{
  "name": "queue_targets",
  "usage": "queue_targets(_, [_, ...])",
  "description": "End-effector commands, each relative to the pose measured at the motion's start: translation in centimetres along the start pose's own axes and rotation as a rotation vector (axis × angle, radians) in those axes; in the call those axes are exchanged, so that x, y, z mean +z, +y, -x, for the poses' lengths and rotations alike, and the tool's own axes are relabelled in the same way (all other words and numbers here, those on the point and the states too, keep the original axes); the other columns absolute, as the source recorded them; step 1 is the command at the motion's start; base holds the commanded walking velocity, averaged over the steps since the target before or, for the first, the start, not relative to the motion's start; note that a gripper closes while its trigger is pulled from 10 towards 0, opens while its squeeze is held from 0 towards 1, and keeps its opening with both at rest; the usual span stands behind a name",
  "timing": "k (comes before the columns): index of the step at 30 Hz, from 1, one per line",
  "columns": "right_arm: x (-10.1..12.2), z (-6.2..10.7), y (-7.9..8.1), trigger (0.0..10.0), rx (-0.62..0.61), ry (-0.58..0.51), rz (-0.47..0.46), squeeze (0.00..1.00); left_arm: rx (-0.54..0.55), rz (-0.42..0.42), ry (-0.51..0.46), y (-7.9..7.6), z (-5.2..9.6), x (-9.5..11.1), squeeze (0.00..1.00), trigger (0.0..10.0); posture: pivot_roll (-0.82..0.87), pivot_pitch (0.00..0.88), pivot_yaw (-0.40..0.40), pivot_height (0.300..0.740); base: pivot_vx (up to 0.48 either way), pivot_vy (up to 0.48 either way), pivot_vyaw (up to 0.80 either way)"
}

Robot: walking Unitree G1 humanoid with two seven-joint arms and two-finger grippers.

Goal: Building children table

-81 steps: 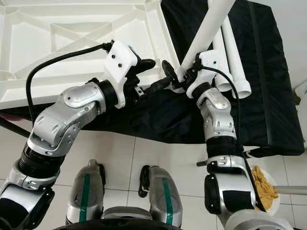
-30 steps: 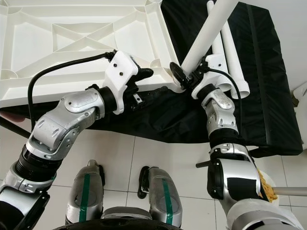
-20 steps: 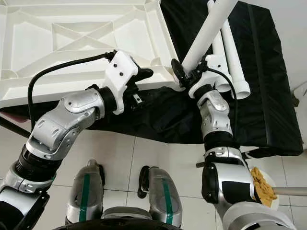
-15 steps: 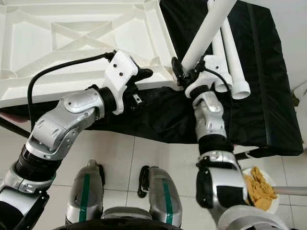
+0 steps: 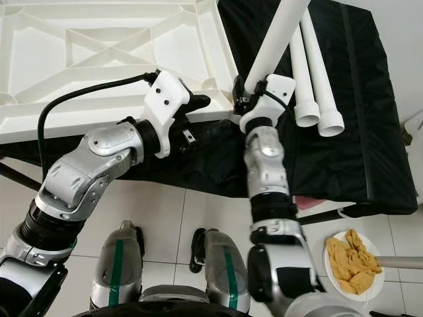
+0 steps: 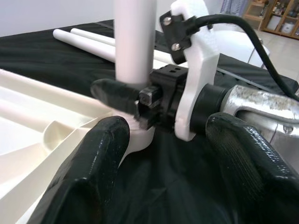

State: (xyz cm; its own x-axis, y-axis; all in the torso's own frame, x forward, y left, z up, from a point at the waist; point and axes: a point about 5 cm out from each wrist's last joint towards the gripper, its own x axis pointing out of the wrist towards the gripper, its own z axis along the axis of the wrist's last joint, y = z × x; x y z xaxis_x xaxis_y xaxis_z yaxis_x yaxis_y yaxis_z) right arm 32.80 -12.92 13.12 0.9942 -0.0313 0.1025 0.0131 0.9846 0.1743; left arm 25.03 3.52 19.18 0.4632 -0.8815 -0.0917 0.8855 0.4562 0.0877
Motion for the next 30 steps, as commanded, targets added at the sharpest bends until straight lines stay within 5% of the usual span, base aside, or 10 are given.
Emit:
queue_targets(1, [0.1,0.2,0.3,10.0,-0.013,0.002,0.027,0.0,-0.044,0.004,0.002,-0.5,-0.2,0.0,0.0,10.0,0.12,0.062,-0.126,0.74,0.0,0.0,0.0])
queue_targets(6, [0.3,0.3,0.0,10.0,-0.042,0.001,0.022,0.0,-0.045,0.003,-0.002,-0.5,-0.3,0.1,0.0,10.0,0.11,0.062,-0.125,0.74,0.0,0.0,0.0])
queue_targets(7, [0.4,0.4,-0.1,10.0,-0.033,-0.003,0.012,0.56,-0.046,0.002,-0.002,-0.5,-0.3,0.1,0.0,10.0,0.11,0.061,-0.124,0.74,0.0,0.0,0.0])
queue_targets(8, [0.4,0.4,-0.1,10.0,-0.033,-0.003,0.012,0.56,-0.046,0.002,-0.002,-0.5,-0.3,0.1,0.0,10.0,0.11,0.061,-0.124,0.74,0.0,0.0,0.0])
queue_targets(9, [0.4,0.6,-0.1,10.0,-0.024,-0.007,0.003,1.0,-0.047,0.002,-0.002,-0.5,-0.3,0.1,0.0,10.0,0.11,0.059,-0.125,0.74,0.0,0.0,0.0])
queue_targets(20, [0.9,1.0,-0.4,10.0,0.032,-0.026,-0.003,1.0,-0.05,0.003,-0.001,-0.7,-0.3,0.0,0.0,10.0,0.12,0.056,-0.125,0.74,0.0,0.0,0.0])
queue_targets(21, [1.1,1.0,-0.7,10.0,0.06,-0.029,0.022,0.0,-0.051,0.003,-0.001,-0.7,-0.3,0.0,0.0,10.0,0.12,0.051,-0.125,0.74,0.0,0.0,0.0])
queue_targets(30, [1.3,0.1,-2.7,10.0,0.201,0.0,0.114,0.0,-0.053,-0.001,0.001,-0.7,-0.2,0.0,0.0,10.0,0.12,0.035,-0.124,0.74,0.0,0.0,0.0])
